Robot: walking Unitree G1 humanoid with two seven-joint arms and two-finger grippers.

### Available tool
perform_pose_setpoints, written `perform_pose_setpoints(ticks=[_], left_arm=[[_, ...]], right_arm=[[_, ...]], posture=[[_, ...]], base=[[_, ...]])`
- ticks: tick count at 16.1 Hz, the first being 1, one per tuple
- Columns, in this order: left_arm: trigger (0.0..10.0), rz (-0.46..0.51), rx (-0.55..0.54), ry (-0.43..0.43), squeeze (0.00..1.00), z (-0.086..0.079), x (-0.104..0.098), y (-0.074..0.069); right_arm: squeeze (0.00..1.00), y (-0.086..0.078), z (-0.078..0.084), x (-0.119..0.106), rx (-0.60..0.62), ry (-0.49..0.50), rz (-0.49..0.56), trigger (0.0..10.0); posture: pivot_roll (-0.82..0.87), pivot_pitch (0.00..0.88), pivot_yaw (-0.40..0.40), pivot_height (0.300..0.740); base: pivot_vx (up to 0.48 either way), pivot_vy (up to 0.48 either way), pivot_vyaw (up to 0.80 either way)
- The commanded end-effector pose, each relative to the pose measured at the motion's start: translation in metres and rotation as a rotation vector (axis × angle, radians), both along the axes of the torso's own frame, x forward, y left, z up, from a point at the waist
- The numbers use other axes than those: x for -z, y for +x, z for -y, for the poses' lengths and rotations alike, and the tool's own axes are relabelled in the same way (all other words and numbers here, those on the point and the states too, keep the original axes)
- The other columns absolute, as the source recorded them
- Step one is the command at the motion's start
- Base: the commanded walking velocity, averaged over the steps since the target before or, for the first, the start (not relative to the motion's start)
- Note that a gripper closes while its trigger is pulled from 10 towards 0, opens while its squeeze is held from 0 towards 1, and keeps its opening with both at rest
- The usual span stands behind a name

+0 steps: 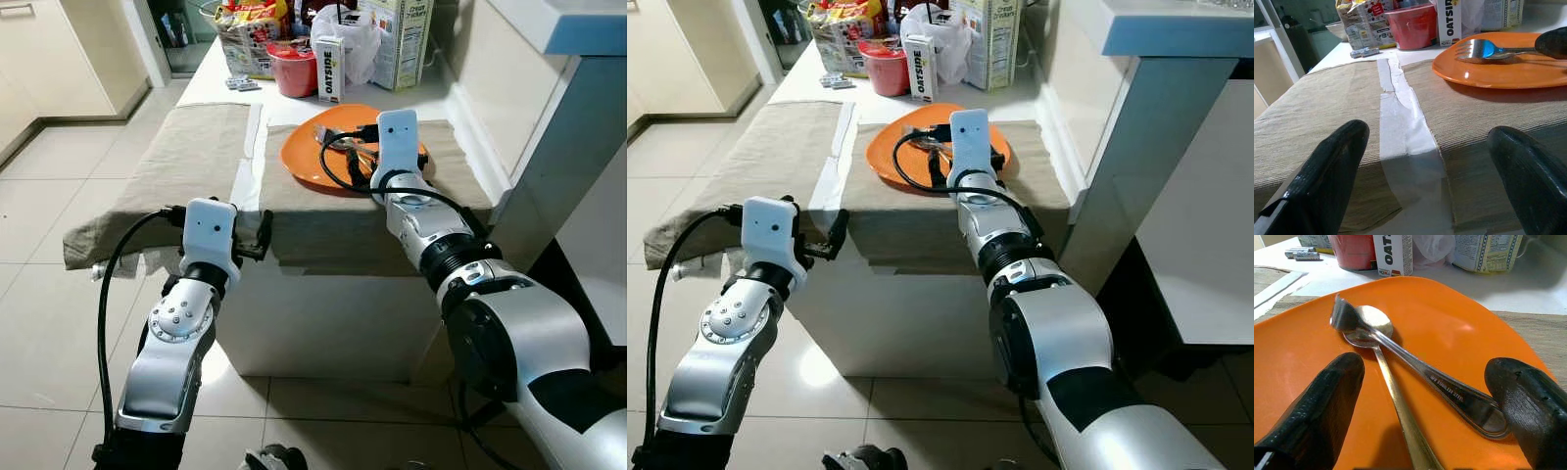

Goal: Setting the table

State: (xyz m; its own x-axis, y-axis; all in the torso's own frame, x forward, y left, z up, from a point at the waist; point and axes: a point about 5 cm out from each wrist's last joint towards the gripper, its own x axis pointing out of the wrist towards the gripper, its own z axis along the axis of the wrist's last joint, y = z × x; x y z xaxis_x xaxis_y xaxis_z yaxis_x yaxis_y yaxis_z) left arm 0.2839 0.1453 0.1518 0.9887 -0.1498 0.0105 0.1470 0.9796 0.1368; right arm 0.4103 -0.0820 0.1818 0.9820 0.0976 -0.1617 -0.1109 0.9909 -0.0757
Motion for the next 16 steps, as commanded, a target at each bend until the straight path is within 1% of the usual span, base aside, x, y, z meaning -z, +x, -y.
perform_pose_setpoints(ticks=[1, 5, 7, 13, 14, 15, 16], left_arm=[[10.0, 0.003, -0.016, 0.012, 0.00, -0.0050, -0.0029, -0.0006], [10.0, 0.001, -0.017, 0.014, 0.00, -0.0052, -0.0026, -0.0009], [10.0, -0.004, -0.018, 0.015, 0.00, -0.0052, -0.0014, -0.0006], [10.0, -0.003, -0.022, 0.012, 0.00, -0.0057, -0.0023, 0.0016], [10.0, -0.003, -0.023, 0.012, 0.00, -0.0058, -0.0023, 0.0019], [10.0, -0.002, -0.024, 0.011, 0.00, -0.0057, -0.0024, 0.0021], [10.0, -0.002, -0.024, 0.010, 0.00, -0.0056, -0.0025, 0.0020]], right_arm=[[0.00, -0.0038, -0.0057, 0.0116, -0.015, 0.026, -0.072, 10.0], [0.00, -0.0053, -0.0065, 0.0163, -0.020, 0.039, -0.095, 10.0], [0.00, -0.0064, -0.0100, 0.0178, -0.033, 0.038, -0.102, 10.0], [0.00, -0.0055, -0.0091, 0.0155, -0.038, 0.015, -0.089, 10.0], [0.00, -0.0053, -0.0088, 0.0148, -0.038, 0.013, -0.086, 3.3], [0.00, -0.0050, -0.0085, 0.0141, -0.040, 0.016, -0.081, 0.0], [0.00, -0.0049, -0.0085, 0.0139, -0.041, 0.018, -0.080, 0.0]], posture=[[0.02, 0.055, 0.091, 0.740], [0.02, 0.051, 0.088, 0.740], [0.02, 0.049, 0.086, 0.740], [0.01, 0.047, 0.080, 0.740], [0.01, 0.048, 0.079, 0.740], [0.01, 0.050, 0.079, 0.740], [0.01, 0.050, 0.079, 0.740]], base=[[0.000, 0.000, 0.00], [0.000, 0.000, 0.00], [0.000, 0.000, 0.00], [0.000, 0.000, 0.00], [0.000, 0.000, 0.00], [0.000, 0.000, 0.00], [0.000, 0.000, 0.00]])
